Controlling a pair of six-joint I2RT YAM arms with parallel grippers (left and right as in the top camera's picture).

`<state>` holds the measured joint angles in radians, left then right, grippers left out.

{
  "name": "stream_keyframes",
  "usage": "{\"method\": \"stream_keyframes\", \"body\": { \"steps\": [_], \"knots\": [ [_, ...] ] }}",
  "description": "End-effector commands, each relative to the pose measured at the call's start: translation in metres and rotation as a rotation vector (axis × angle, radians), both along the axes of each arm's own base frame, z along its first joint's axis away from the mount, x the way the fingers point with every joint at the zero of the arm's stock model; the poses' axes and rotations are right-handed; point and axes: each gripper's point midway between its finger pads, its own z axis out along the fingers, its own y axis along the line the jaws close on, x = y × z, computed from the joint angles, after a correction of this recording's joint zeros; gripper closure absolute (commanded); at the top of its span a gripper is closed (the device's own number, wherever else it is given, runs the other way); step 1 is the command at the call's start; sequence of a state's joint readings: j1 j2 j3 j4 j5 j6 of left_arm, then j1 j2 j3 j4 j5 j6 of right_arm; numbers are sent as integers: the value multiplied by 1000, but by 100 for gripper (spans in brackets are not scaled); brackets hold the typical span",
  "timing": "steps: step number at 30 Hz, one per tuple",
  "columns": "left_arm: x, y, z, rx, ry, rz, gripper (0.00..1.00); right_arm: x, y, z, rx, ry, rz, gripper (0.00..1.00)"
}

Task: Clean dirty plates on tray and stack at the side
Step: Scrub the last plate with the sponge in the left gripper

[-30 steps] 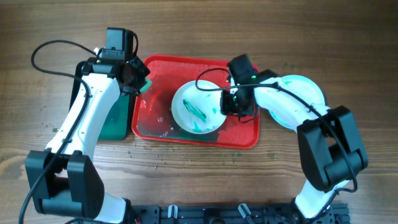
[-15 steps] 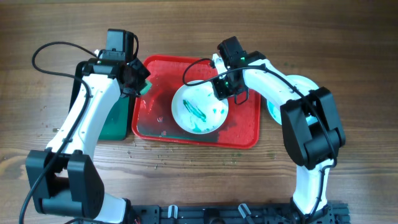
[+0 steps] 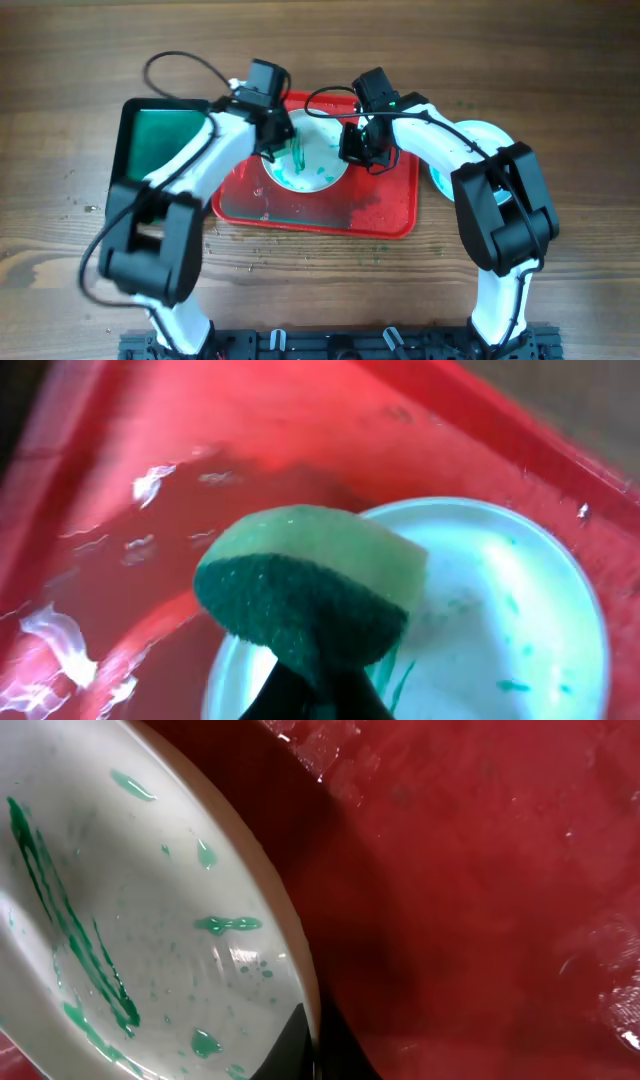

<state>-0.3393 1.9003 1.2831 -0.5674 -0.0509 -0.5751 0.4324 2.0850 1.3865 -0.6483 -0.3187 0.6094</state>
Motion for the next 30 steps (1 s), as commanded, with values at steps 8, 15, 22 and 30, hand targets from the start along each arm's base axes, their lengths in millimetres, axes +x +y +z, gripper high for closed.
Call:
{"method": "stream_keyframes", "body": {
  "steps": [8, 15, 22, 30],
  "knots": [
    [-64, -79, -51, -263, 228, -560, 96, -21, -3, -27, -35, 75, 1, 96],
    [-56, -89, -45, -299, 171, -605, 95, -20, -3, -26, -34, 73, 1, 96],
    [20, 4, -47, 184, -54, -47, 96, -20, -3, -26, -35, 68, 16, 96],
    [-56, 23, -66, 218, 270, 8, 96, -19, -2, -26, -33, 64, 16, 96]
  ]
}}
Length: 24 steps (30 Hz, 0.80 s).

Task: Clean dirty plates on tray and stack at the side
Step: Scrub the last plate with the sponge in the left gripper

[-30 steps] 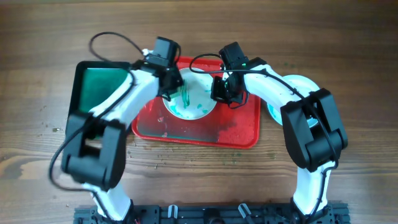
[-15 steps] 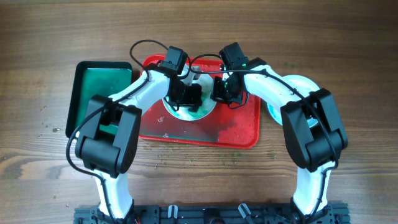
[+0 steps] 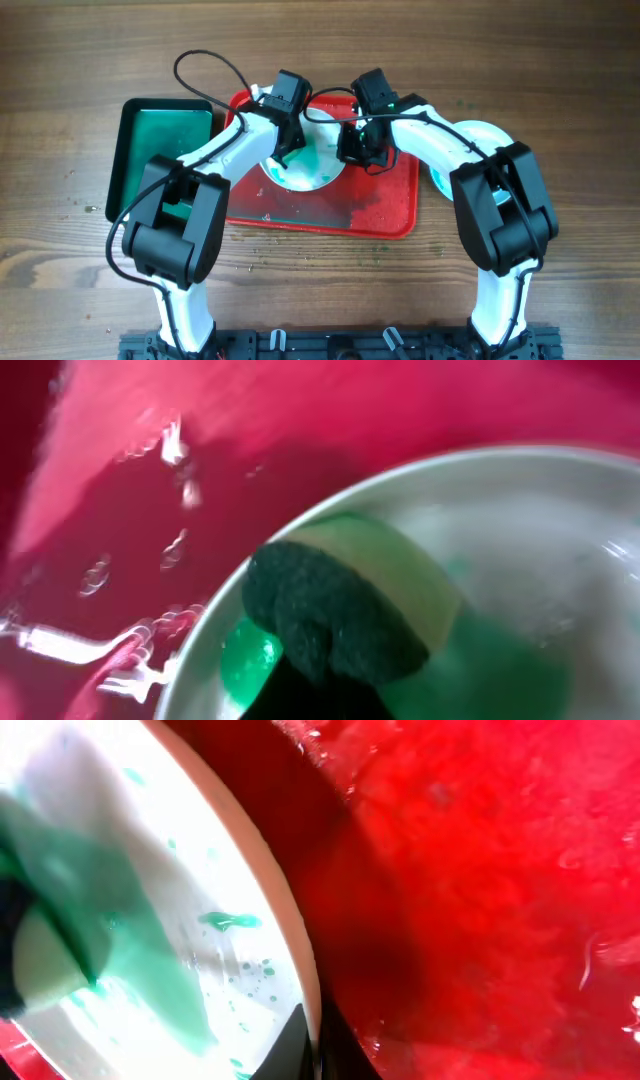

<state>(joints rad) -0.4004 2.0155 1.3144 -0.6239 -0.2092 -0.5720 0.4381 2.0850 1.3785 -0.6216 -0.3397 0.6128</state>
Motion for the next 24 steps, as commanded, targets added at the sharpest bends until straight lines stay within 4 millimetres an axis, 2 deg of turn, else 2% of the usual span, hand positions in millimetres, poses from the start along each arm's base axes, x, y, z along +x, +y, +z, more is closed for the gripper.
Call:
{"method": "stream_keyframes", "body": {
  "steps": [1, 3, 5, 7, 8, 10, 13, 17, 22, 24],
  "knots": [
    [-57, 2, -31, -45, 262, -53, 96, -20, -9, -27, -59, 69, 13, 96],
    [-88, -53, -22, -350, 387, -409, 96, -20, -8, -26, -54, 70, 14, 96],
    [-108, -86, -5, -574, 419, -586, 96, -20, -5, -25, -36, 71, 21, 96],
    [-112, -103, 7, -692, 402, -651, 96, -21, -3, -24, -27, 74, 26, 96],
    [-101, -111, 7, -693, 342, -684, 96, -23, 1, -22, 2, 76, 55, 96],
    [-88, -115, 5, -659, 278, -704, 96, -24, 2, -22, 6, 79, 58, 95],
    [-54, -110, -8, -510, 166, -610, 96, -25, 3, -21, 15, 78, 74, 96],
    [-25, -98, -15, -369, 63, -568, 96, -25, 3, -22, 15, 78, 80, 96],
    [12, -58, -16, -166, -48, -474, 96, -25, 3, -22, 14, 78, 80, 96],
    [25, -37, -15, -98, -79, -387, 96, -25, 3, -22, 14, 77, 81, 96]
  ]
}}
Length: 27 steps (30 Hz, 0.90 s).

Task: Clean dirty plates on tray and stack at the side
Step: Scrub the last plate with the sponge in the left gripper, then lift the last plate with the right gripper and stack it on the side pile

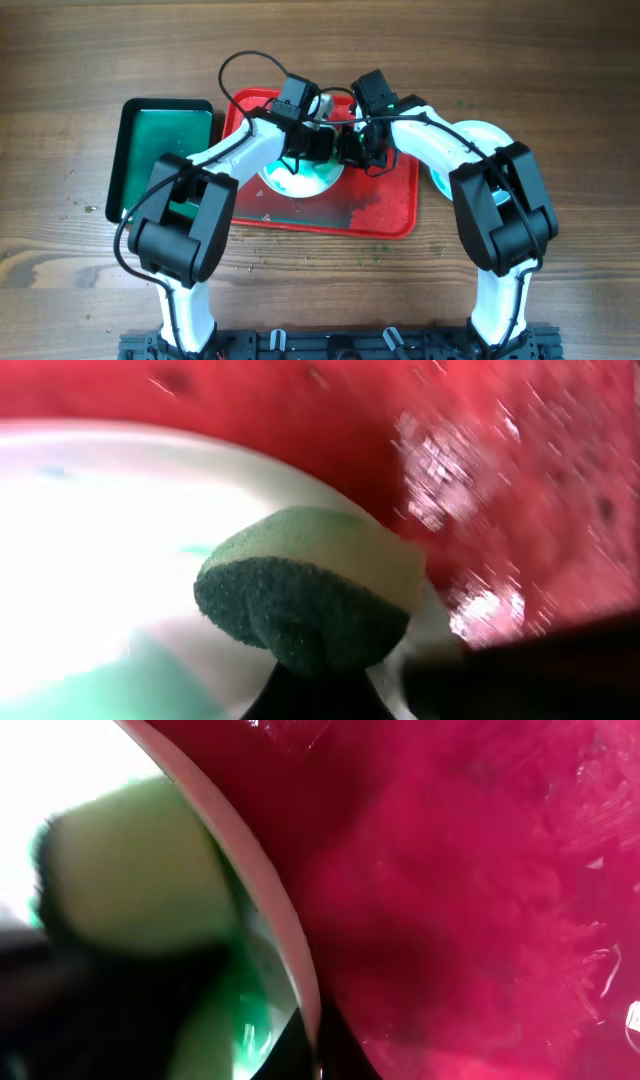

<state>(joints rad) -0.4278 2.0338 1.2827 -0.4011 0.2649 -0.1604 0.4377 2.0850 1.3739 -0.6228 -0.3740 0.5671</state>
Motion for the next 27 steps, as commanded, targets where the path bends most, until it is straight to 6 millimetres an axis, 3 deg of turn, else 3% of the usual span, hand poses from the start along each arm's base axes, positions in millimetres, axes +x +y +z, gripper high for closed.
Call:
{"method": "stream_keyframes", "body": {
  "steps": [1, 4, 8, 10, 14, 16, 21, 24, 27],
  "knots": [
    [35, 76, -17, 265, -90, 259, 96, -21, -1, -22, -14, 75, 34, 96],
    [43, 106, -16, 301, -92, 348, 96, -21, -1, -22, -13, 73, 38, 96],
    [37, 153, -22, 299, 11, 549, 96, -21, -1, -22, -13, 72, 41, 96],
    [32, 162, -18, 248, 92, 588, 96, -21, -1, -22, -13, 71, 41, 96],
    [28, 160, 21, 109, 251, 583, 96, -20, -1, -22, -12, 69, 41, 95],
    [28, 167, 61, 98, 297, 596, 96, -21, -1, -22, -14, 72, 41, 96],
    [30, 190, 133, 76, 264, 651, 96, -19, 0, -12, -7, 42, 63, 96],
    [29, 194, 139, 71, 254, 659, 96, -12, -9, 12, -47, -37, 76, 96],
    [26, 192, 132, 78, 270, 654, 96, -3, -34, 44, -186, -158, 57, 96]
  ]
}}
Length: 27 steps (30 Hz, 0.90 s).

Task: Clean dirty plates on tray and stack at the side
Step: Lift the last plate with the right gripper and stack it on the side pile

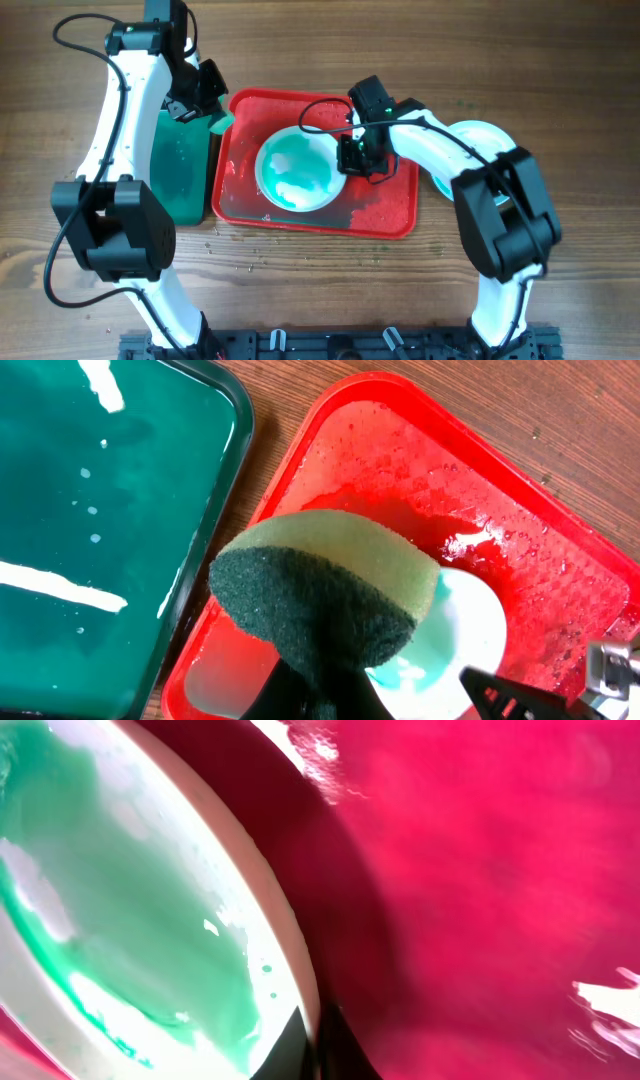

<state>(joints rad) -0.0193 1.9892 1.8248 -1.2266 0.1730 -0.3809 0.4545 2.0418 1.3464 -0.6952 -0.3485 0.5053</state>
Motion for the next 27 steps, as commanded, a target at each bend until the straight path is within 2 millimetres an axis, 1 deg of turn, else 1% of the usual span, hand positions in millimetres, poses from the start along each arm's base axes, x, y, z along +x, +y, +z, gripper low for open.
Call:
{"method": "stream_keyframes", "body": {
  "steps": [1, 2, 3, 5, 6, 8, 11, 12, 16, 19, 22, 27],
  "knots": [
    [-1, -1, 3, -5, -7, 14, 96, 23, -40, 59, -207, -256, -6, 96],
    [-1, -3, -1, -5, -8, 9, 96, 27, -58, 83, -321, -353, -29, 96],
    [0, -4, -2, -5, -10, 7, 96, 29, -69, 100, -404, -422, -44, 96],
    [1, -5, -5, -6, -13, 8, 96, 29, -87, 140, -588, -582, -72, 96],
    [1, -5, -5, -6, -14, 8, 96, 28, -92, 157, -669, -654, -84, 96],
    [2, -6, -5, -6, -18, 7, 96, 22, -91, 188, -803, -789, -88, 96],
    [3, -8, -5, -6, -24, 1, 96, 10, -82, 220, -962, -946, -79, 96],
    [3, -8, -5, -6, -24, 1, 96, 4, -76, 234, -1025, -1018, -77, 96],
    [3, -8, -4, -6, -24, 2, 96, -18, -58, 274, -1168, -1218, -99, 96],
    [3, -8, -5, -6, -24, 2, 96, -28, -50, 290, -1229, -1291, -95, 96],
    [3, -8, -4, -6, -25, 1, 96, -32, -41, 291, -1246, -1294, -31, 96],
    [3, -8, -5, -6, -25, 1, 96, -31, -39, 292, -1224, -1303, -56, 96]
  ]
}}
